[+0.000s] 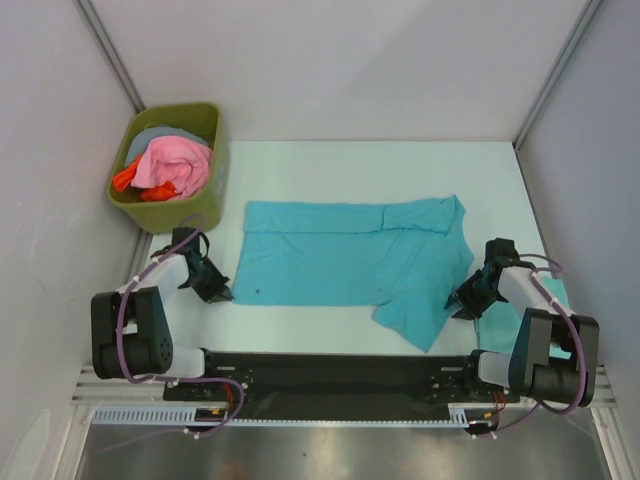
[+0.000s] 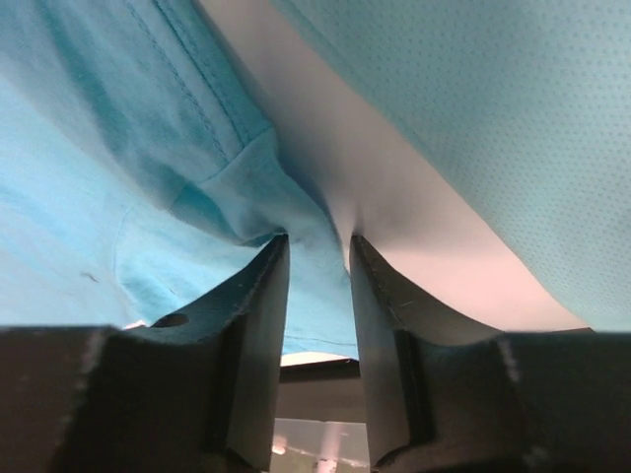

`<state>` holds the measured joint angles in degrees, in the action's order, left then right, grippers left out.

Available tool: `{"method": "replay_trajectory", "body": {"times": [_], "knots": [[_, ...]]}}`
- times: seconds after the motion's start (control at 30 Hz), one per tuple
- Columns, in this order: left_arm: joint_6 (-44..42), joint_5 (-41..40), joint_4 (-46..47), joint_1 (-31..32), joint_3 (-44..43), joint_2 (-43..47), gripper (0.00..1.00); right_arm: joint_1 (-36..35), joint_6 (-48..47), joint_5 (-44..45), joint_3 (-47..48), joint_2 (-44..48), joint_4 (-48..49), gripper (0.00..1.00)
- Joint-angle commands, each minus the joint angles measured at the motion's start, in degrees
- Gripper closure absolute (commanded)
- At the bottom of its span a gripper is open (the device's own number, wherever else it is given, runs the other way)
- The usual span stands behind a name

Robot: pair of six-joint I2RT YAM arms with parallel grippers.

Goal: Fold and stack the t-shirts
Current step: Fold the tshirt

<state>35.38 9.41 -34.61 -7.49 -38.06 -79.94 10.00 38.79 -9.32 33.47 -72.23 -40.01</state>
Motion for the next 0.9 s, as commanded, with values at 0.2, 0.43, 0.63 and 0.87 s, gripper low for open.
{"method": "replay_trajectory", "body": {"times": [0.2, 0.43, 0.63, 0.87], "knots": [[-2.33, -3.43, 3.23, -0.42, -0.70, -0.65, 1.00, -0.42, 1.12, 1.85, -2.36, -1.87, 4.59, 0.79], [-0.05, -5.89, 1.57, -0.51, -0.17, 2.68, 1.00, -0.16, 1.82, 2.64, 0.35, 3.66, -1.45, 1.00], [1.89, -4.05, 1.13, -0.42, 0.18, 5.85, 1.00, 0.63, -0.28, 3.09, 3.61, 10.08, -8.50, 1.00], [-0.30, -5.37, -0.02, -0.34, -1.92, 9.71, 1.00, 1.34, -4.32, 2.47, 9.15, 8.25, -7.98, 1.00]]}}
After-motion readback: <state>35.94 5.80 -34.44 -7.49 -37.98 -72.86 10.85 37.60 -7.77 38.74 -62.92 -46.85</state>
